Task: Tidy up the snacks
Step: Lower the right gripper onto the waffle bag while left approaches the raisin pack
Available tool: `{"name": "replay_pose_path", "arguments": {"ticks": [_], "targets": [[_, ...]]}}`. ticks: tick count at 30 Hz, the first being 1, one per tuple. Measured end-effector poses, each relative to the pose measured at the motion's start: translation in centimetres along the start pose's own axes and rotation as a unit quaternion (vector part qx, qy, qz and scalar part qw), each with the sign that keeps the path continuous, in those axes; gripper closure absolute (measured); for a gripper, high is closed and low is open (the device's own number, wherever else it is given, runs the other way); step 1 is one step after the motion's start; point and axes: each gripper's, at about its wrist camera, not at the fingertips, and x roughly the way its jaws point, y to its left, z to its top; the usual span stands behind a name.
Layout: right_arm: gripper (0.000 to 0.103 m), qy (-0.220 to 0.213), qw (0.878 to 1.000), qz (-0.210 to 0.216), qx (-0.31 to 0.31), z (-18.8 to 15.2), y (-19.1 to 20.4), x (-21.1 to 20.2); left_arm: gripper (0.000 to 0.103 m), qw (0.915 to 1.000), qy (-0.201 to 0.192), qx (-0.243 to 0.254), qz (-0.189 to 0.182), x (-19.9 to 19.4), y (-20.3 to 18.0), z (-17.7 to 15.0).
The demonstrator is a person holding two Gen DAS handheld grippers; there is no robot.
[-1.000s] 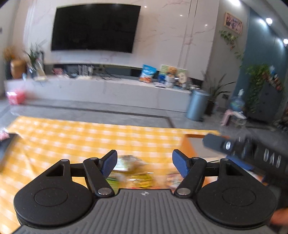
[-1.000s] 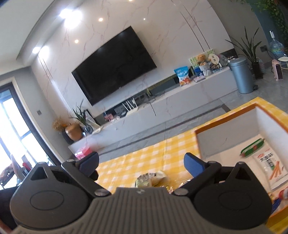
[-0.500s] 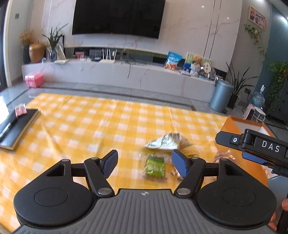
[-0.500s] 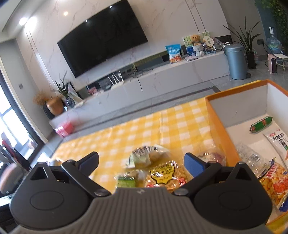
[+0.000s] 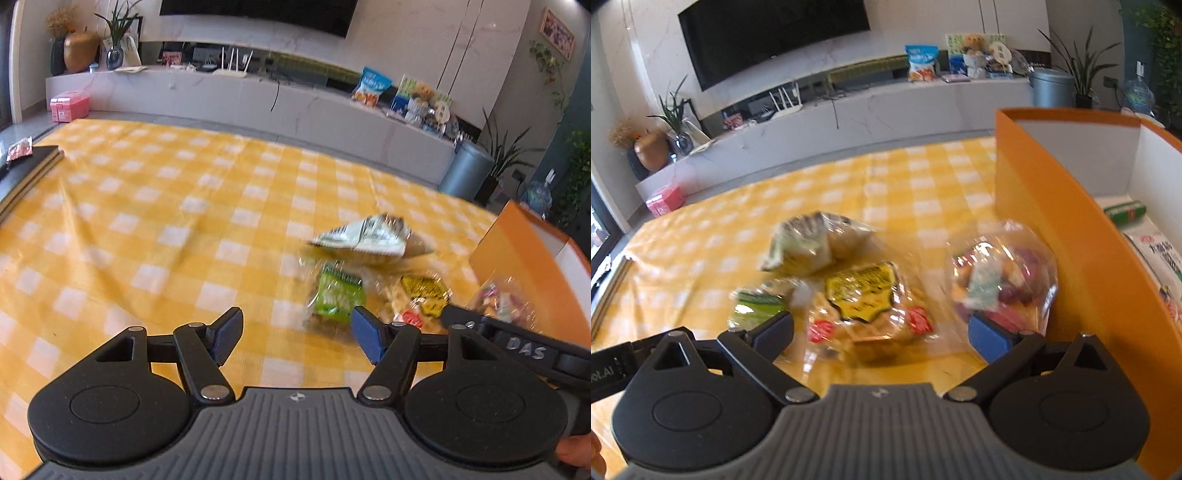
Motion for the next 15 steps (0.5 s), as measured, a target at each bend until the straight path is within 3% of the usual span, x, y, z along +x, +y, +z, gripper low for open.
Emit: {"name": "replay_pose_path", "arguments": {"ticks": [8,15], "targets": [[0.003,-0.023,0.996,-0.039,-0.075,-1.5,2.2,1.1,0.024,0.9997,0.021,-0.01,-0.001,1.6,0.7,-0.8],[0.004,-0.034,0.993,-0.03,-0.11,-1.8,3.7,2.1,0.025,0.9991,0.025,-0.032,-0.009,1.4,1.9,-0.4]]}}
